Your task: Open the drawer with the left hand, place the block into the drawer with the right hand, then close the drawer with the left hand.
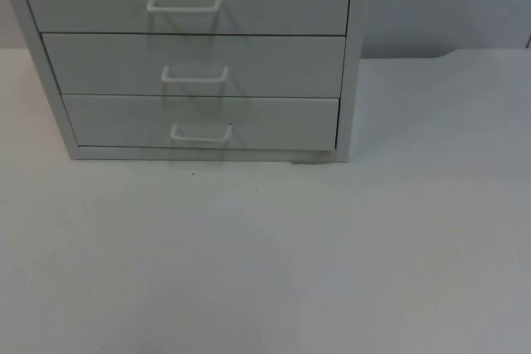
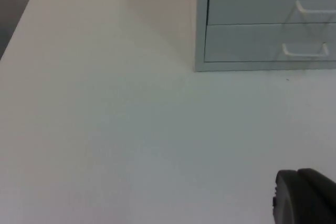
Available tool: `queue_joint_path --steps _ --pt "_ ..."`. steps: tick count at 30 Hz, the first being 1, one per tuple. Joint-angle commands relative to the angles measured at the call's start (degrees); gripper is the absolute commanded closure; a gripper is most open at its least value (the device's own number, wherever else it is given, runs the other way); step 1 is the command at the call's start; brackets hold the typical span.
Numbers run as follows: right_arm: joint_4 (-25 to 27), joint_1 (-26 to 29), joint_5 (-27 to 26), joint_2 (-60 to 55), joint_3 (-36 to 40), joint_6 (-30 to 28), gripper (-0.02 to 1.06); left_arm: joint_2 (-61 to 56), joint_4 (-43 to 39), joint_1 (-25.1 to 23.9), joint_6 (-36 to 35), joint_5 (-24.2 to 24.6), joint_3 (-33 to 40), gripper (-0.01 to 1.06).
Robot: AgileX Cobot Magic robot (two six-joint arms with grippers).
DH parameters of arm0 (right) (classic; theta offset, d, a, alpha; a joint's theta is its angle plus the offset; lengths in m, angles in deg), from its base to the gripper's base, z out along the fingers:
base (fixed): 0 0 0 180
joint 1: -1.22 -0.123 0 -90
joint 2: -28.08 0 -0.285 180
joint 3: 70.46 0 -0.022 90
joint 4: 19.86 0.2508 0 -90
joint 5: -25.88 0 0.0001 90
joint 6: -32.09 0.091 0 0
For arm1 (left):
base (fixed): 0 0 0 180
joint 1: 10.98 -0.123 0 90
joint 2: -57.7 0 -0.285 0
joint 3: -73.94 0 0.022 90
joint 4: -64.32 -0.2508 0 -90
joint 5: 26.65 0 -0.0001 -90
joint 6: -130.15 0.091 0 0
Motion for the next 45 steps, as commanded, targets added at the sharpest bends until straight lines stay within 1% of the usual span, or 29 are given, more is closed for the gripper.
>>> queue_joint_path --steps 1,12,14,15,16,18,20,21,22,23,24,25,27,45 --pt "-0.26 -0.2 -0.58 0.13 0.14 0.05 0.31 -0.22 -1.58 0.28 -2.32 0.05 0.28 1.05" --pt "-0.26 -0.2 -0.58 0.13 0.14 0.05 0.31 -0.22 -1.94 0.28 -2.73 0.05 0.28 1.05" --pt "-0.26 -0.2 -0.58 0.13 0.14 0.05 0.31 -0.22 -1.94 0.28 -2.73 0.05 0.28 0.98" --pt "-0.26 -0.2 -0.58 0.13 0.14 0.05 0.31 -0.22 -1.94 0.28 -2.73 0.05 0.28 0.98" --pt "-0.26 -0.2 -0.58 0.13 0.14 0.05 0.31 -0.22 -1.94 0.28 -2.73 0.05 0.28 0.91" --pt "-0.26 -0.2 -0.58 0.13 0.14 0.05 0.31 -0.22 -1.94 0.28 -2.73 0.05 0.28 0.7" --pt "-0.26 -0.2 -0.58 0.13 0.14 -0.43 0.26 -0.22 -1.94 0.28 -2.73 0.05 0.28 0.36" --pt "-0.26 -0.2 -0.58 0.13 0.14 -0.43 0.26 -0.22 -1.94 0.28 -2.73 0.05 0.28 0.36" --pt "-0.26 -0.2 -0.58 0.13 0.14 -0.43 0.21 -0.22 -1.81 0.28 -2.73 0.05 0.28 0.18" --pt "-0.26 -0.2 -0.58 0.13 0.14 -0.43 0.14 -0.22 -1.81 0.28 -2.61 0.05 0.28 0.03" --pt "-0.26 -0.2 -0.58 0.13 0.14 -0.43 0.08 -0.22 -1.81 0.28 -2.61 0.05 0.28 0.0" --pt "-0.26 -0.2 -0.58 0.13 0.14 -0.43 0.01 -0.22 -1.81 0.28 -2.61 0.05 0.28 0.0" --pt "-0.26 -0.2 -0.58 0.13 0.14 -0.43 -0.01 -0.22 -1.81 0.28 -2.61 0.05 0.28 0.0" --pt "-0.08 -0.2 -0.68 0.13 0.14 -0.43 -0.01 -0.22 -1.67 0.28 -2.38 -0.07 0.28 0.0"
